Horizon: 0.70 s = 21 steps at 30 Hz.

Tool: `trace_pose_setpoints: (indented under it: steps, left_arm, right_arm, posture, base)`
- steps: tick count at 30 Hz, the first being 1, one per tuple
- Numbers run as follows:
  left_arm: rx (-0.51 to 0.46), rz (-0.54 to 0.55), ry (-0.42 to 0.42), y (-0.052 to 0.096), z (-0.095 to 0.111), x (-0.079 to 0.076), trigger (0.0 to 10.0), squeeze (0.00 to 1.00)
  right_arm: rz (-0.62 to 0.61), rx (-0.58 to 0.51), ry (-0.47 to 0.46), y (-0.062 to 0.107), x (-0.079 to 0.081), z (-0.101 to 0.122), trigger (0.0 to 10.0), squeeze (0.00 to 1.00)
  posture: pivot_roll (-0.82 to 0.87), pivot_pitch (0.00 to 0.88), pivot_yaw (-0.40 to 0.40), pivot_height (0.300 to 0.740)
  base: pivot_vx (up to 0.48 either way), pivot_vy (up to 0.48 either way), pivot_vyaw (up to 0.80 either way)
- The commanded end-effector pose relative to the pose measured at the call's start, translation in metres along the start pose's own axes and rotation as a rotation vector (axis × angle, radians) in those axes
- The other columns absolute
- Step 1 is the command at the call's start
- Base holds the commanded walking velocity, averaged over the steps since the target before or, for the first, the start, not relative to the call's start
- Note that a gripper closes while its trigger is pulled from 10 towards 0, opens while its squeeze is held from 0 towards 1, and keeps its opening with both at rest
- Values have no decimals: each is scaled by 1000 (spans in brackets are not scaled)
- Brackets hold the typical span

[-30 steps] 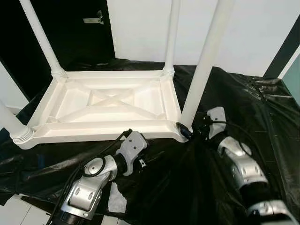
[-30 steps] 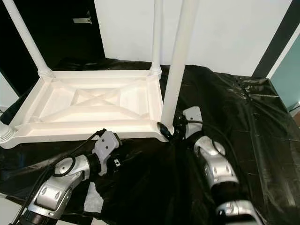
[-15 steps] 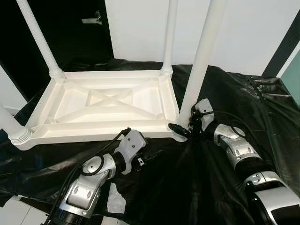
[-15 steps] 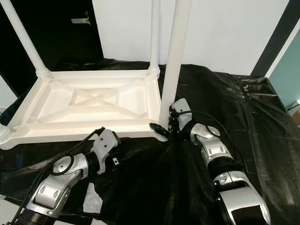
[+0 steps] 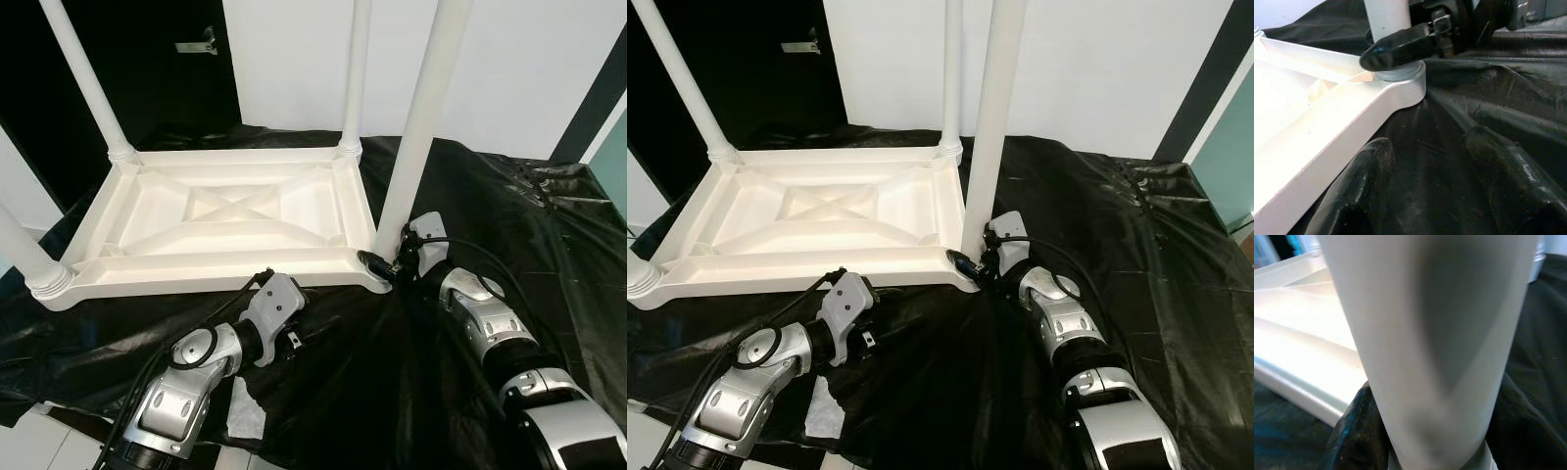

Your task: Building children table

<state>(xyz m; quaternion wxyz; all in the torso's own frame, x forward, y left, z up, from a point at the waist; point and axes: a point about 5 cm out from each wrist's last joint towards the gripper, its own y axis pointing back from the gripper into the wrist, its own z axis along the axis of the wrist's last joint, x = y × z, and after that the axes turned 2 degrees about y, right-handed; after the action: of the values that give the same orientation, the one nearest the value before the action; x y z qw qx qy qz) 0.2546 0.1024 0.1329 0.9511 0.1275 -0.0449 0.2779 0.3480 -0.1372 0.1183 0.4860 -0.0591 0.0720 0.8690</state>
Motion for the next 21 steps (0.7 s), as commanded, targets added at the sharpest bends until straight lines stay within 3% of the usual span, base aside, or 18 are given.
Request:
trace_pose_setpoints:
  steps: [1, 6, 8, 14, 16, 21]
  left_arm:
    - [7, -2, 8, 0, -1, -2, 10000, 0]
    - [8, -25, 11, -1, -1, -4, 10000, 0]
    - [8, -25, 11, -1, -1, -4, 10000, 0]
    - [2, -33, 15, -5, -1, -7, 10000, 0]
    - [0, -38, 17, -6, -1, -9, 10000, 0]
    - [-4, -39, 16, -9, 0, -10, 10000, 0]
  right_arm:
    - [-89, 64, 22, 6, -2, -10, 10000, 0]
    - [-234, 85, -63, 4, 9, -15, 10000, 0]
    - [-234, 85, -63, 4, 9, -15, 10000, 0]
    - [-568, 107, -149, 7, 26, -18, 10000, 0]
    - [-569, 102, -183, 1, 44, -14, 10000, 0]
    - [-521, 75, -151, -1, 53, -7, 10000, 0]
  posture:
    - [20, 0, -8, 740]
    - [5, 0, -3, 740]
    - [5, 0, -3, 740]
    - [-1, 0, -12, 740]
    - [-6, 0, -14, 740]
    - [4, 0, -31, 740]
  base:
    - [0, 0, 0]
    - [0, 0, 0]
    - [0, 0, 0]
    - [0, 0, 0]
    - [0, 0, 0]
    - [0, 0, 0]
